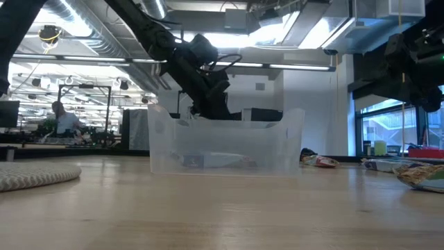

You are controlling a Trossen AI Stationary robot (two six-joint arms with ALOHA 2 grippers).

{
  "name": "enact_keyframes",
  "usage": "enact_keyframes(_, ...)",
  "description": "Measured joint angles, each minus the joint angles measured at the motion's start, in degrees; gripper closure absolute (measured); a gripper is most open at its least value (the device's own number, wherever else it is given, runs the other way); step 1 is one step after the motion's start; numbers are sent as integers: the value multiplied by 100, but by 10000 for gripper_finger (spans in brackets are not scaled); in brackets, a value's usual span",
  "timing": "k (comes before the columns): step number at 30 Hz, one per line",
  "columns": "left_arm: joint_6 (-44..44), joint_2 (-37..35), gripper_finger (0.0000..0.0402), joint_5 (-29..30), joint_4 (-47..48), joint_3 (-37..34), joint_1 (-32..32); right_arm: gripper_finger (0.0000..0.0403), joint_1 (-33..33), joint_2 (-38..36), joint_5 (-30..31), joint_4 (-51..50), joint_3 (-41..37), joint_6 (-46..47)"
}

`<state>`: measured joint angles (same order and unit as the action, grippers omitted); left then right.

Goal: Pick and place Granola Bars by type
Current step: Put the red granola bar into the top transparent bin

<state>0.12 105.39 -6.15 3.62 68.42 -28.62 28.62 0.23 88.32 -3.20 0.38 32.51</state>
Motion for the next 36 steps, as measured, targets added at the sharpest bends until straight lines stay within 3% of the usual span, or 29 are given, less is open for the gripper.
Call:
enact_keyframes(4, -118, -423, 239, -334, 2, 0, -53, 164, -2, 0, -61, 19, 2, 0)
enact_keyframes(8, -191, -1132, 235, -568, 34, 0, -85, 164, 0, 0, -539, 57, 2, 0)
enact_keyframes(13, -191, -2121, 239, -590, 146, -141, -23, 164, 0, 1, -721, 273, 1, -135)
enact_keyframes(17, -261, -2892, 240, -577, 23, -710, -26, 164, -4, 1, -804, 1122, 2, -656)
enact_keyframes(21, -577, -3657, 236, -555, -509, -1514, -26, 164, -102, 2, -1022, 2400, 50, -2449)
enact_keyframes(24, -704, -4175, 235, -555, -1154, -2122, -23, 164, -209, 2, -1087, 2620, 372, -3229)
enact_keyframes(30, -789, -4901, 239, -555, -2195, -2996, -21, 164, -301, 452, -1146, 2433, 1056, -3604)
enact_keyframes(36, -794, -5099, 237, -553, -2357, -3198, -26, 164, -301, 1534, -1023, 2403, 1717, -3688)
